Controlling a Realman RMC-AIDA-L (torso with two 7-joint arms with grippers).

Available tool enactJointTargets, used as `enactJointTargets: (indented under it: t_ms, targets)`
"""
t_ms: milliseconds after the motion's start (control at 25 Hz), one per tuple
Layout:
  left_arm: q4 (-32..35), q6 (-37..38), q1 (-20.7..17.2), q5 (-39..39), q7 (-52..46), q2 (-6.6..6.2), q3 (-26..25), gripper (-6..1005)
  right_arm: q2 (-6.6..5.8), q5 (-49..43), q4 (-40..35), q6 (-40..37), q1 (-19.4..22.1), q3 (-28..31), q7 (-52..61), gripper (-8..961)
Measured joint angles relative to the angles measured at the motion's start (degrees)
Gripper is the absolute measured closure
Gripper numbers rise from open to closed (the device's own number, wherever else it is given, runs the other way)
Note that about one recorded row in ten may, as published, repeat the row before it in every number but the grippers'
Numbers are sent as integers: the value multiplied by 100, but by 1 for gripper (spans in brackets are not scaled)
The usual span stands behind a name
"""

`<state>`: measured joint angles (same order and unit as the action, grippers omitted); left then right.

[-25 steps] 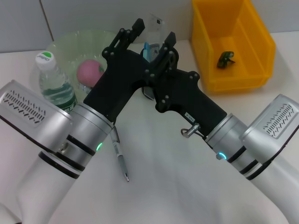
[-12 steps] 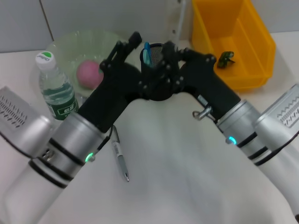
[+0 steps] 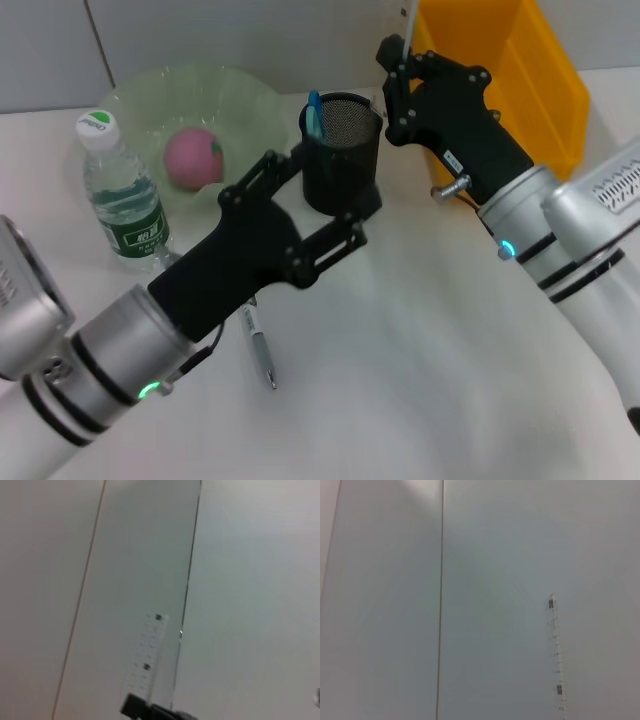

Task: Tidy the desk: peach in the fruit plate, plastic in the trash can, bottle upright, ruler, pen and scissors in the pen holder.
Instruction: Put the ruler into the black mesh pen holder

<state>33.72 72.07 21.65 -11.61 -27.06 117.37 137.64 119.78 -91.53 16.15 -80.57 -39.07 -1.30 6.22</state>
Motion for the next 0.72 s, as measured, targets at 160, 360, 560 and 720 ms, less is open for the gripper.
enactJointTargets:
  t_ms: [160,360,560,720]
  targets:
    - [-6,-18,-127,685,-363,-67,-376,185,-4,-4,-36,340,-112,193,2,904]
    - [-7,-49,-297,2262,-1287,-295,-1425,185,-7,-5,-42,846,-300,274,41,900]
    - [10,7,-526,3623,-2128,-375,-2582,185,-12,11,-83,1306,-477,367,62,896]
    - [26,109,-582,4047,-2279,-348,-2879,185,-12,-13,-96,1668,-592,539,62,893]
